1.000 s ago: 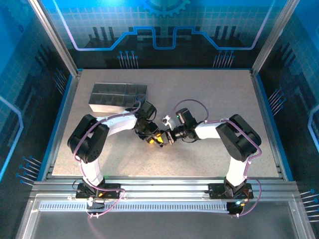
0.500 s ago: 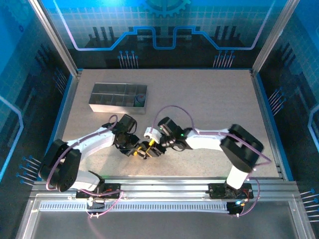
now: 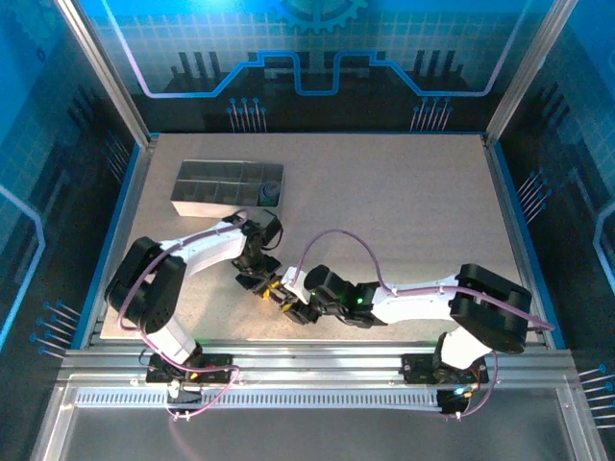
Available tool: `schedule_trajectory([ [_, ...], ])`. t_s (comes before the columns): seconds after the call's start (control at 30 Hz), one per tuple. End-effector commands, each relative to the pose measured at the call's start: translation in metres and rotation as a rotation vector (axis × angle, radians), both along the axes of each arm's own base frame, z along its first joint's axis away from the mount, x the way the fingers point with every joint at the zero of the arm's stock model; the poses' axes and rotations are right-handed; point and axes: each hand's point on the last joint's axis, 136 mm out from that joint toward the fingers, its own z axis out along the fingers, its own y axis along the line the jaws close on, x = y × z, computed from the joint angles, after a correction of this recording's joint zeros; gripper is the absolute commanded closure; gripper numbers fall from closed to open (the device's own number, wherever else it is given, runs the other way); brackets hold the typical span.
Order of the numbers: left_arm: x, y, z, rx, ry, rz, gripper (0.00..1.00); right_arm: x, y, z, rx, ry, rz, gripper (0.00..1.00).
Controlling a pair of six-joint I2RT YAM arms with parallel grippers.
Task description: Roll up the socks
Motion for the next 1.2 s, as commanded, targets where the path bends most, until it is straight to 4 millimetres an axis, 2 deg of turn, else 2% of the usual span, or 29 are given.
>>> schedule_trajectory([
  [0.0, -0.023, 0.013, -0.024, 0.097, 0.137, -0.041, 1.0, 0.015, 0.02, 0.021, 0.051, -0.073, -0.06, 0.4],
  [0.17, -0.014, 0.009, -0.027, 0.099, 0.147, -0.055, 1.0, 0.016, 0.03, 0.002, 0.018, -0.028, -0.061, 0.4],
  [0.3, -0.01, 0.002, -0.026, 0.071, 0.136, -0.053, 0.99, 0.021, 0.031, -0.018, -0.056, 0.013, -0.088, 0.4],
  [0.33, -0.009, 0.002, -0.024, 0.067, 0.128, -0.053, 0.98, 0.022, 0.026, -0.028, -0.097, 0.033, -0.103, 0.41],
  [0.37, -0.006, 0.001, -0.022, 0.063, 0.116, -0.054, 0.97, 0.027, 0.03, -0.026, -0.104, 0.04, -0.115, 0.43],
  [0.43, -0.005, 0.0, -0.017, 0.058, 0.102, -0.056, 0.93, 0.031, 0.022, -0.037, -0.148, 0.076, -0.148, 0.47],
  [0.5, -0.003, -0.001, -0.012, 0.046, 0.085, -0.053, 0.9, 0.031, 0.014, -0.05, -0.19, 0.136, -0.161, 0.57],
  [0.57, 0.0, -0.002, -0.005, 0.027, 0.059, -0.045, 0.8, 0.028, 0.004, -0.062, -0.228, 0.191, -0.175, 0.7],
  [0.63, 0.004, -0.005, 0.003, 0.001, 0.025, -0.033, 0.62, 0.024, -0.008, -0.073, -0.251, 0.249, -0.187, 0.86],
  [0.7, 0.008, -0.006, 0.013, -0.023, -0.01, -0.014, 0.41, 0.018, -0.018, -0.082, -0.261, 0.302, -0.188, 0.98],
  [0.77, 0.012, -0.006, 0.023, -0.043, -0.042, 0.006, 0.3, 0.008, -0.031, -0.095, -0.27, 0.364, -0.188, 1.0],
  [0.9, 0.02, -0.001, 0.038, -0.062, -0.092, 0.052, 0.17, -0.003, -0.042, -0.105, -0.225, 0.468, -0.167, 1.0],
  [1.0, 0.028, 0.007, 0.047, -0.064, -0.146, 0.09, 0.12, -0.004, -0.046, -0.106, -0.177, 0.535, -0.161, 1.0],
  [1.17, 0.037, 0.016, 0.06, -0.072, -0.262, 0.104, 0.11, -0.002, -0.053, -0.108, -0.123, 0.633, -0.176, 1.0],
])
